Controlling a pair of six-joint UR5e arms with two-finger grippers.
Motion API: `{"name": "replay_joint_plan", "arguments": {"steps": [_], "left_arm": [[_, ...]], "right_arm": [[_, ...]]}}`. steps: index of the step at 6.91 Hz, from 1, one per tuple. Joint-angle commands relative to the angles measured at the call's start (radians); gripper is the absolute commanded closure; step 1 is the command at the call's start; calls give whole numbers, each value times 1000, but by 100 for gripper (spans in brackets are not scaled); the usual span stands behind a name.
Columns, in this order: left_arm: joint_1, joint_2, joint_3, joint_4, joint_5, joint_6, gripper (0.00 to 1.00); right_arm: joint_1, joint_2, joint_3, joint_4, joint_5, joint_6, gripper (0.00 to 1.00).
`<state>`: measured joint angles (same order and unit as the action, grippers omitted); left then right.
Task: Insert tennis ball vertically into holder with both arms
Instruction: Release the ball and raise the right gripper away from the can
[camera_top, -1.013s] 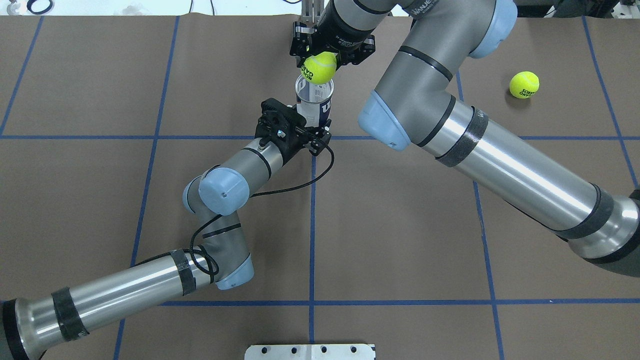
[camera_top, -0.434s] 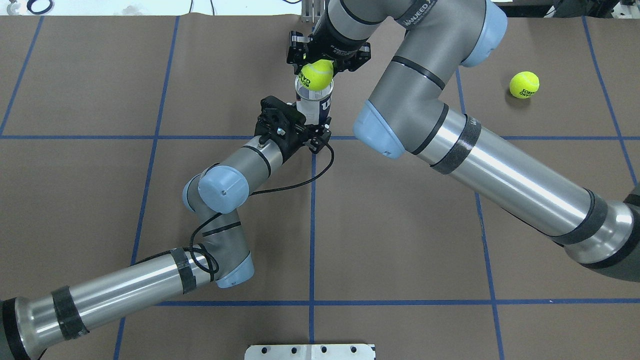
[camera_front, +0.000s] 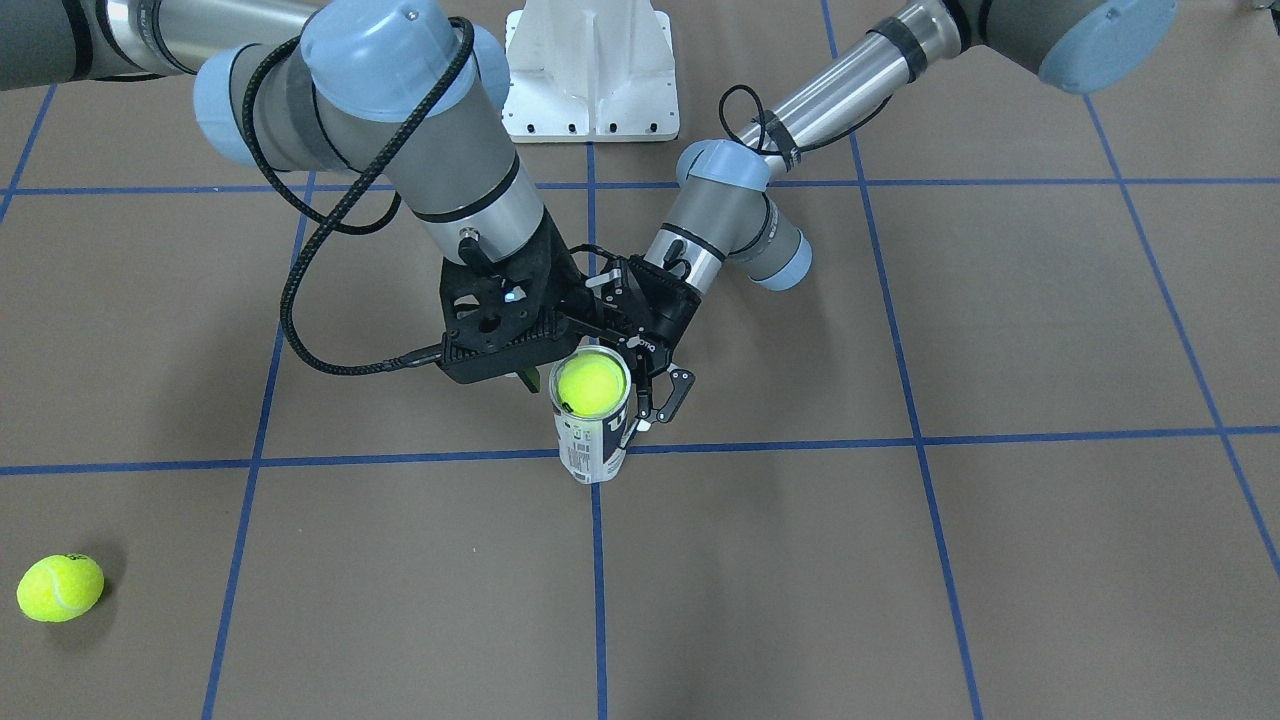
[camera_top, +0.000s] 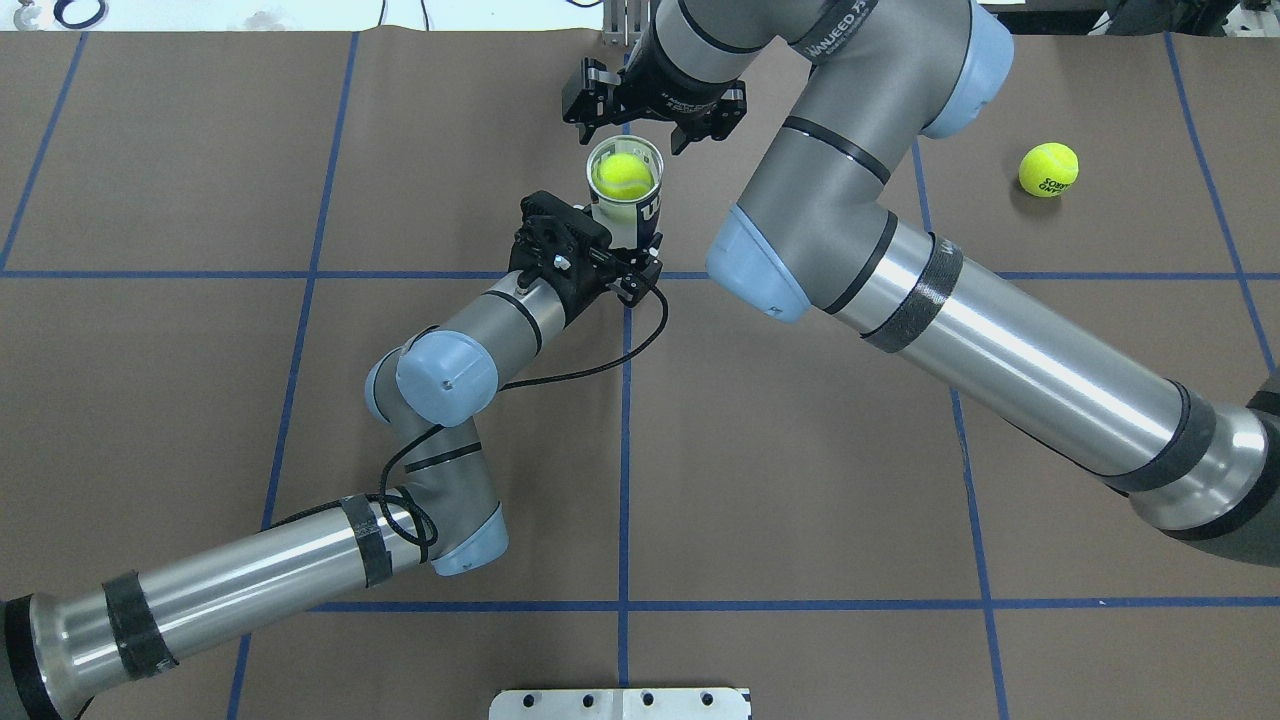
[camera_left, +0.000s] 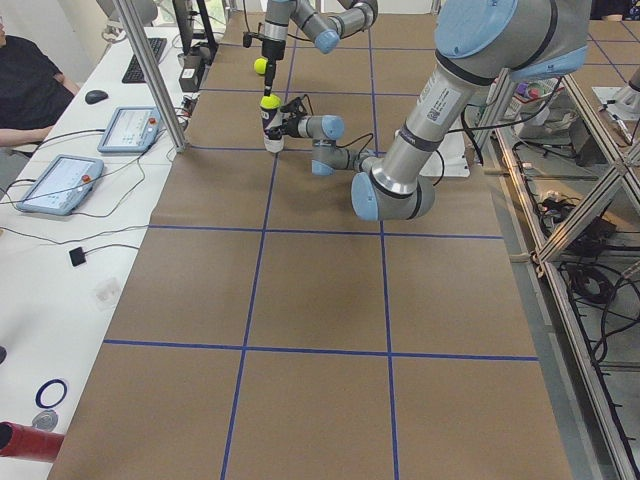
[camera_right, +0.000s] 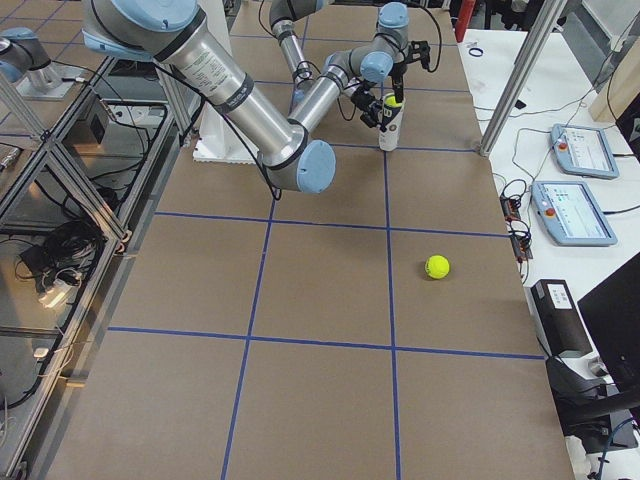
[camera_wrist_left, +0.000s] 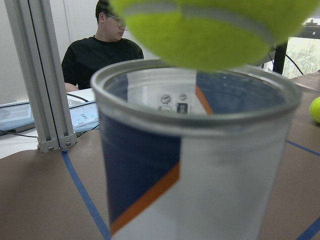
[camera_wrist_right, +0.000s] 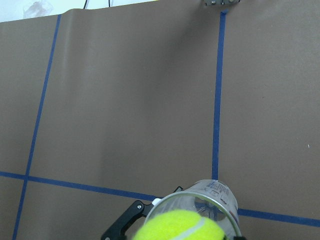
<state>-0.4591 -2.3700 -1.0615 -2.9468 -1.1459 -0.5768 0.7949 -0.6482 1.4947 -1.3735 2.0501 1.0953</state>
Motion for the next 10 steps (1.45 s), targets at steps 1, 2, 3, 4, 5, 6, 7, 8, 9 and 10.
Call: {"name": "replay_joint_plan", "arguments": {"steps": [1,2,3,4,5,6,7,8,9,10], "left_arm": [[-4,0,0,0,0,0,17],[-4,0,-2,0,0,0,17],[-6,0,-2,0,0,0,17],[-6,0,-3,0,0,0,17],[-6,0,-3,0,0,0,17],[-6,0,-3,0,0,2,11],[-6,0,-6,0,0,2,10],[-6,0,-6,0,0,2,10],[-6,0,-6,0,0,2,9],[-9,0,-6,0,0,2,8]], "right_arm": [[0,1,3,1,-4,-2,0],[1,-1,3,1,-4,-3,0],[10,-7,3,-1,-13,-8,0],[30,-25,3,-1,-24,-18,0],[56,-57,3,-1,-47,-69,0],[97,-95,1,-1,-45,-157,0],[151,-138,-7,-1,-42,-251,0],[203,-175,-26,2,-41,-352,0],[249,-194,-71,5,-39,-456,0],[289,-215,-138,10,-36,-565,0]]}}
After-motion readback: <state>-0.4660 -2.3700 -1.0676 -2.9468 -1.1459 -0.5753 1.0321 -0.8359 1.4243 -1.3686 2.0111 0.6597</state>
